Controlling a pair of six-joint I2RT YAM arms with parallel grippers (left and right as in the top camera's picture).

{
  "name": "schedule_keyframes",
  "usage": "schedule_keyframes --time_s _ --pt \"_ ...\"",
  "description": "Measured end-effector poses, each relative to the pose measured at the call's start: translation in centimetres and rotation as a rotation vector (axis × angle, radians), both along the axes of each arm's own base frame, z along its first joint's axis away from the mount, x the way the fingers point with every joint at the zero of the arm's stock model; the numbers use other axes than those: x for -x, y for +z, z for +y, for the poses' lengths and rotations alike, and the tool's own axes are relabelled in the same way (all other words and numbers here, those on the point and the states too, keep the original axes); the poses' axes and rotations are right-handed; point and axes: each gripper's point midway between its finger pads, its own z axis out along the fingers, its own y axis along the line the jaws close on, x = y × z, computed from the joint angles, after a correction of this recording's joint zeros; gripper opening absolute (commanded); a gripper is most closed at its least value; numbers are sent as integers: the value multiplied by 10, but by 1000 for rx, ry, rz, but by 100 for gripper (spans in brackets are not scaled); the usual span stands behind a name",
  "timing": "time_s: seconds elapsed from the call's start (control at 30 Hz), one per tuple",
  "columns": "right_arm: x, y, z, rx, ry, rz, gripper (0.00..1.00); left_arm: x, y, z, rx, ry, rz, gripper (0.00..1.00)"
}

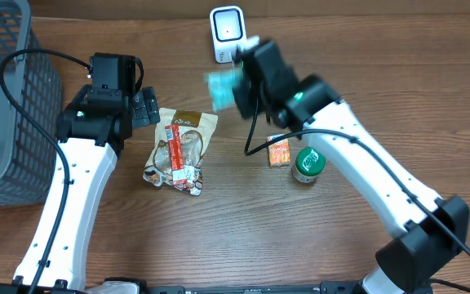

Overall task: Scan the item barcode
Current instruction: 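Lift the mint packet and hold it in front of the white scanner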

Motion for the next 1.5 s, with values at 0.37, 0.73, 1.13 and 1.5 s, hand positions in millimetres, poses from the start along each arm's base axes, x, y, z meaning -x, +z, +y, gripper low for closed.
schedule_keyframes --time_s 0.37,0.73,1.13,1.5 --pt "-57 206 -36 45 -34 -541 4 0 0 0 0 0 0 100" --pt "-155 74 2 465 136 -530 4 0 0 0 0 0 0 100" --pt "-215 34 16 702 134 -709 4 0 0 0 0 0 1 100" --pt "-242 -17 12 803 33 -751 4 0 0 0 0 0 2 100"
